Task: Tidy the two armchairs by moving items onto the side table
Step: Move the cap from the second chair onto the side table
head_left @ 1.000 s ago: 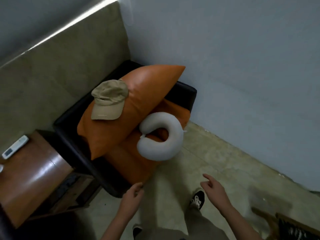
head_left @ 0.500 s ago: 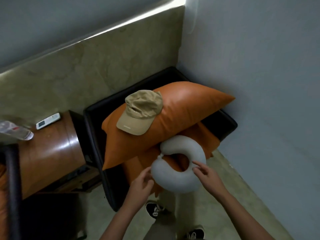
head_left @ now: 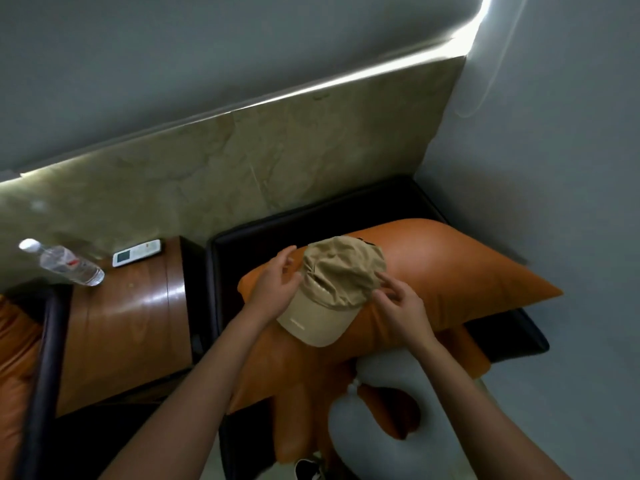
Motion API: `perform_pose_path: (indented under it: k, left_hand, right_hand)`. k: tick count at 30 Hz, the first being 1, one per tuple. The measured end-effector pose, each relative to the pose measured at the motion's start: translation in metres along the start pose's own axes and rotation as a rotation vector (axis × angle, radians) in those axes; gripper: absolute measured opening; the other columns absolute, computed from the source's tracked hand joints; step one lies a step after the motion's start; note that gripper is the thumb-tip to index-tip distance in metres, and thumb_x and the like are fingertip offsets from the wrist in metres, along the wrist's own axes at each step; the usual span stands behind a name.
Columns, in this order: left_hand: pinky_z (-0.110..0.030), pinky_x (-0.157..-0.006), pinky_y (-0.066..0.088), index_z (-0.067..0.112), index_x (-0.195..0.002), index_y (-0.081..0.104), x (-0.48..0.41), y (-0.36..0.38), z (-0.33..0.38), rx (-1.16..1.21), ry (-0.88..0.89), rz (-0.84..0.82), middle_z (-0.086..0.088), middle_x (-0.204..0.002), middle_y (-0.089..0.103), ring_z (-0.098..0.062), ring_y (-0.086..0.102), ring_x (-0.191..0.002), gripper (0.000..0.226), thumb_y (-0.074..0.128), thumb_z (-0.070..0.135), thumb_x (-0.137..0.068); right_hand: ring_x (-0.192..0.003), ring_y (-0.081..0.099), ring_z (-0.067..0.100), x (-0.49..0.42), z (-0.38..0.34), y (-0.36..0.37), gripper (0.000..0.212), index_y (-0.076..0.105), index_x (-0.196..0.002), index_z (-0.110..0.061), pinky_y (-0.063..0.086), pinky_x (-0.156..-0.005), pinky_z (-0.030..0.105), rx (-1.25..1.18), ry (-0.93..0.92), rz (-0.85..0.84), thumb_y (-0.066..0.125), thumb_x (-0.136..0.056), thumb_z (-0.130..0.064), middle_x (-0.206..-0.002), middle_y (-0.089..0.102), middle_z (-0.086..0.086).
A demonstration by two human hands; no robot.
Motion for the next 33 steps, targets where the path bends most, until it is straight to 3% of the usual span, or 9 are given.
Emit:
perform_pose_path:
  k: [2, 6, 10, 15, 20, 24, 27, 30, 33]
  left_hand:
    - [-0.029, -0.102, 0.036, 0.040, -0.156, 0.025, -0.025, 0.004, -0.014, -0.083, -0.032, -0.102, -0.001, -0.153, 0.041, -0.020, 0.041, -0.139, 0.068, 0.059, 0.043, -0.098]
    - [-0.042, -0.117, 0.032, 0.047, -0.157, 0.012, -0.059, 0.016, -0.042, -0.145, -0.146, -0.220, 0.000, -0.165, 0.026, -0.024, 0.028, -0.150, 0.085, 0.059, 0.065, -0.089]
    - [-0.046, -0.118, 0.034, 0.047, -0.157, 0.006, -0.064, 0.034, -0.062, -0.049, -0.283, -0.301, 0.004, -0.165, 0.025, -0.022, 0.029, -0.150, 0.105, 0.058, 0.083, -0.074]
    - [-0.037, -0.102, 0.048, 0.037, -0.159, 0.012, -0.062, 0.039, -0.065, 0.087, -0.301, -0.229, -0.005, -0.132, 0.057, -0.021, 0.057, -0.123, 0.097, 0.068, 0.063, -0.084]
    - [-0.025, -0.086, 0.050, 0.044, -0.152, 0.024, -0.039, 0.048, -0.049, 0.266, -0.340, -0.276, 0.010, -0.133, 0.051, -0.008, 0.054, -0.116, 0.104, 0.086, 0.057, -0.068]
    - [-0.035, -0.097, 0.052, 0.061, -0.142, 0.031, -0.008, 0.026, -0.041, 0.429, -0.245, -0.057, 0.016, -0.144, 0.042, -0.013, 0.050, -0.130, 0.100, 0.090, 0.054, -0.061]
    - [-0.044, -0.106, 0.050, 0.059, -0.148, 0.028, 0.021, -0.010, -0.041, 0.563, -0.178, 0.123, 0.010, -0.155, 0.038, -0.015, 0.050, -0.135, 0.109, 0.093, 0.049, -0.060]
    - [-0.040, -0.100, 0.054, 0.056, -0.145, 0.039, 0.045, -0.043, -0.042, 0.680, -0.140, 0.122, 0.013, -0.143, 0.056, -0.016, 0.056, -0.131, 0.102, 0.095, 0.036, -0.063]
    - [-0.034, -0.091, 0.057, 0.054, -0.144, 0.043, 0.068, -0.078, -0.048, 0.788, -0.118, 0.054, 0.011, -0.135, 0.063, -0.019, 0.062, -0.125, 0.088, 0.088, 0.027, -0.074]
  right_hand:
    - [-0.105, 0.059, 0.017, -0.018, 0.007, 0.002, 0.052, 0.051, -0.145, -0.033, 0.053, -0.087, 0.030, 0.021, 0.018, -0.005, 0.066, -0.096, -0.034, -0.121, 0.055, 0.004]
    - [-0.118, 0.052, 0.016, -0.039, 0.030, 0.010, 0.066, 0.040, -0.152, -0.037, 0.043, -0.082, 0.012, -0.021, 0.094, -0.030, 0.068, -0.093, -0.040, -0.134, 0.047, 0.000]
    - [-0.112, 0.055, 0.018, -0.053, 0.043, 0.013, 0.069, 0.036, -0.154, -0.040, 0.051, -0.088, 0.026, -0.046, 0.125, -0.028, 0.068, -0.092, -0.043, -0.134, 0.045, -0.001]
    - [-0.121, 0.053, 0.011, -0.054, 0.042, 0.024, 0.077, 0.030, -0.155, -0.043, 0.051, -0.088, 0.018, -0.107, 0.122, -0.098, 0.072, -0.091, -0.036, -0.144, 0.041, -0.007]
    - [-0.138, 0.045, 0.006, -0.051, 0.026, 0.040, 0.085, 0.031, -0.157, -0.035, 0.042, -0.115, 0.040, -0.221, 0.054, -0.164, 0.072, -0.087, -0.011, -0.152, 0.045, -0.014]
    - [-0.126, 0.054, -0.003, -0.045, 0.012, 0.049, 0.092, 0.031, -0.153, -0.050, 0.050, -0.106, 0.034, -0.381, 0.098, -0.110, 0.077, -0.085, -0.009, -0.140, 0.049, -0.024]
    - [-0.121, 0.062, 0.015, -0.040, 0.006, 0.063, 0.102, 0.027, -0.150, -0.057, 0.055, -0.099, 0.040, -0.776, 0.332, -0.141, 0.083, -0.077, -0.014, -0.135, 0.055, -0.004]
    - [-0.124, 0.062, 0.028, -0.025, -0.021, 0.093, 0.090, 0.031, -0.151, -0.050, 0.053, -0.101, 0.045, -0.996, 0.525, -0.377, 0.077, -0.080, -0.018, -0.139, 0.056, 0.007]
    - [-0.114, 0.069, 0.026, -0.016, -0.058, 0.112, 0.073, 0.047, -0.143, -0.046, 0.060, -0.082, 0.038, -1.017, 0.451, -0.437, 0.070, -0.083, -0.013, -0.132, 0.067, 0.010]
Point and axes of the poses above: each hand's wrist, its own x-axis away from the middle knuckle, its own y-axis out of the palm, z = x × y, the point moved 6 cm from there along -x, towards the middle knuckle
